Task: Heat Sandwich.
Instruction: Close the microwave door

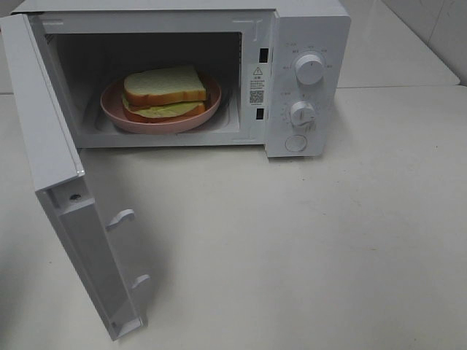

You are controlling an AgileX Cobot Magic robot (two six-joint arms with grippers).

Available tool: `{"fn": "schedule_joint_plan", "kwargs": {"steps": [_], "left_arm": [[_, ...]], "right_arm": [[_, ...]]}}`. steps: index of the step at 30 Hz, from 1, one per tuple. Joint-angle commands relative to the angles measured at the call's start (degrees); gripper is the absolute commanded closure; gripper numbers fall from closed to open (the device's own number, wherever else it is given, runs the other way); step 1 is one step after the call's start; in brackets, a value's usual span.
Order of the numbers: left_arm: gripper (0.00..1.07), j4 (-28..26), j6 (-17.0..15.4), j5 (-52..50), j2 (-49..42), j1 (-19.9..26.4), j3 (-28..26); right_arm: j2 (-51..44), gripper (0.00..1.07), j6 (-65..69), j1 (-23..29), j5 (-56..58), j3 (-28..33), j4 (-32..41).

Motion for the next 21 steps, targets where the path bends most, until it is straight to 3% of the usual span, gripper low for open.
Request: {"fn": "schedule_joint_plan", "kwargs": {"steps": [1, 11, 21], "left_arm": [[1.07, -0.3, 1.8, -10.1, 2.1, 0.0, 3.0], [1.07, -0.3, 2.6, -35.8, 11.1, 0.0, 10.4], [1.07, 1.5, 1.1, -53.3, 21.8, 0.0, 11.9]], "right_arm": [[-1.5, 0.32, -0.2, -0.4, -0.5, 0.1, 0.2], [-1.5, 0.32, -0.2, -0.4, -0.5, 0.1, 0.2], [-1.5, 0.32, -0.2, -0.4, -0.5, 0.1, 0.2]]}}
